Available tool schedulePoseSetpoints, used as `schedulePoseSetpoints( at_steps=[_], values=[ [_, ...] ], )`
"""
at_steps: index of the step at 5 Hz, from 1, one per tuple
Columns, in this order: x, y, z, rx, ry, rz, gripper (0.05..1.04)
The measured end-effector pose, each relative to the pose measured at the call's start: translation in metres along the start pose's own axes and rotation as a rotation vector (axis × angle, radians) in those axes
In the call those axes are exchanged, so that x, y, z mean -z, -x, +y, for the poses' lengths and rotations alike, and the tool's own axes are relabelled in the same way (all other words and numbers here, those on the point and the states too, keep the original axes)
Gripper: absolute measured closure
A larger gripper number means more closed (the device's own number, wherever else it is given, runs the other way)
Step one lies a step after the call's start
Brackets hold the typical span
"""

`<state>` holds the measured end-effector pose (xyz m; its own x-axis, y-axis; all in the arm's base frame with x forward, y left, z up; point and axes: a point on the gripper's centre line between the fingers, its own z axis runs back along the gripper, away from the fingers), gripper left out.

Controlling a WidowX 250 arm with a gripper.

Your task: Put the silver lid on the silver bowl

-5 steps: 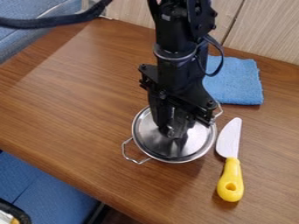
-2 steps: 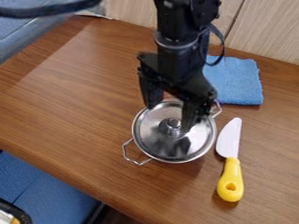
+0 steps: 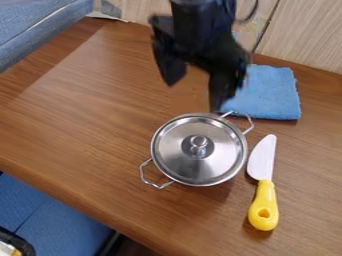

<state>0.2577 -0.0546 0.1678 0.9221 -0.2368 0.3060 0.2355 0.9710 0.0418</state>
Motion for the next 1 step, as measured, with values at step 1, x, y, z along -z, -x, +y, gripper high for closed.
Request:
schedulePoseSetpoints(
  at_steps=[1],
  values=[
    [-0.0003, 0.0001, 0.0002, -0.001, 0.001, 0.002, 0.082]
  ],
)
